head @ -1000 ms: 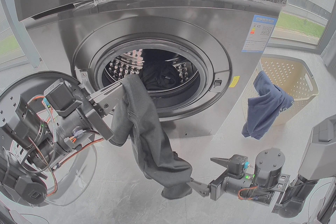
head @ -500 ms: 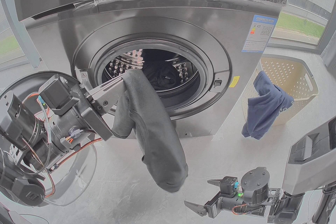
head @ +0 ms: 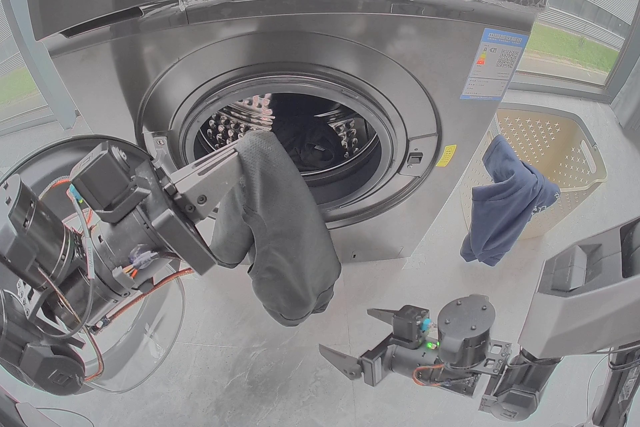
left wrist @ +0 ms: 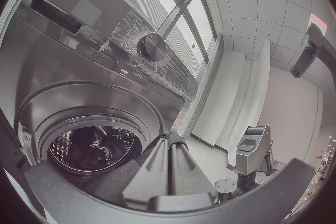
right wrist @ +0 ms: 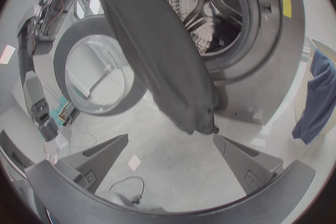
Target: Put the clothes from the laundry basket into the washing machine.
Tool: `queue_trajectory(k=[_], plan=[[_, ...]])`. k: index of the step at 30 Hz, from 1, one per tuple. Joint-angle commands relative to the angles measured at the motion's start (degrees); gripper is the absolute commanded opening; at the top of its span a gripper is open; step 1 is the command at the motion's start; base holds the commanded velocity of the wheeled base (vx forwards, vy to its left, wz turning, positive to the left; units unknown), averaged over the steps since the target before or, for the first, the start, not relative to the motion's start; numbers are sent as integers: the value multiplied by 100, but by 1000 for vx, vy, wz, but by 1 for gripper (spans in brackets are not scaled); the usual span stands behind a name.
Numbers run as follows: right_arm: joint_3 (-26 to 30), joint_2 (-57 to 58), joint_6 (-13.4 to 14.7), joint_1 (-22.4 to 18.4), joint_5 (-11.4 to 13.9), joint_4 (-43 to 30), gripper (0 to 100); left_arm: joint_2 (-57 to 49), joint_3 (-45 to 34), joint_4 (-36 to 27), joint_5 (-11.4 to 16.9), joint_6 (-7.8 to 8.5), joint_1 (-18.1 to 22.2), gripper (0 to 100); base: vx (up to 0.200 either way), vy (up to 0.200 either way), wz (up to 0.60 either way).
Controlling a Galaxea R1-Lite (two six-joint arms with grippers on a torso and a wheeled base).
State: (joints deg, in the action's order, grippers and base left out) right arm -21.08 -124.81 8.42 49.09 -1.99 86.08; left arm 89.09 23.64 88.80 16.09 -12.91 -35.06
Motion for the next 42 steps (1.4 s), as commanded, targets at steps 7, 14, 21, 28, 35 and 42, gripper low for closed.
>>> queue_trajectory(k=[7,14,21,28,35,42], plan=[[-1742,-553,-236,-348,84,-74,100,-164,9,-3,26,-10,-124,0,0,0,0],[-2357,-967,-271,-418,234,-82,100,-208,27,6,52,-10,-124,0,0,0,0],[-2884,-1362,-341,-559,234,-82,100,-252,27,-3,61,-10,-124,0,0,0,0],[-3183,-1406,-306,-611,207,-65,100,-252,27,-3,70,-36,-124,0,0,0,0],[-2884,-1125,-280,-708,190,6,0,-146,1,-11,-18,-45,-36,0,0,0,0],[-2234,-219,-262,-928,172,23,0,74,-79,-29,-27,-10,245,0,0,0,0]])
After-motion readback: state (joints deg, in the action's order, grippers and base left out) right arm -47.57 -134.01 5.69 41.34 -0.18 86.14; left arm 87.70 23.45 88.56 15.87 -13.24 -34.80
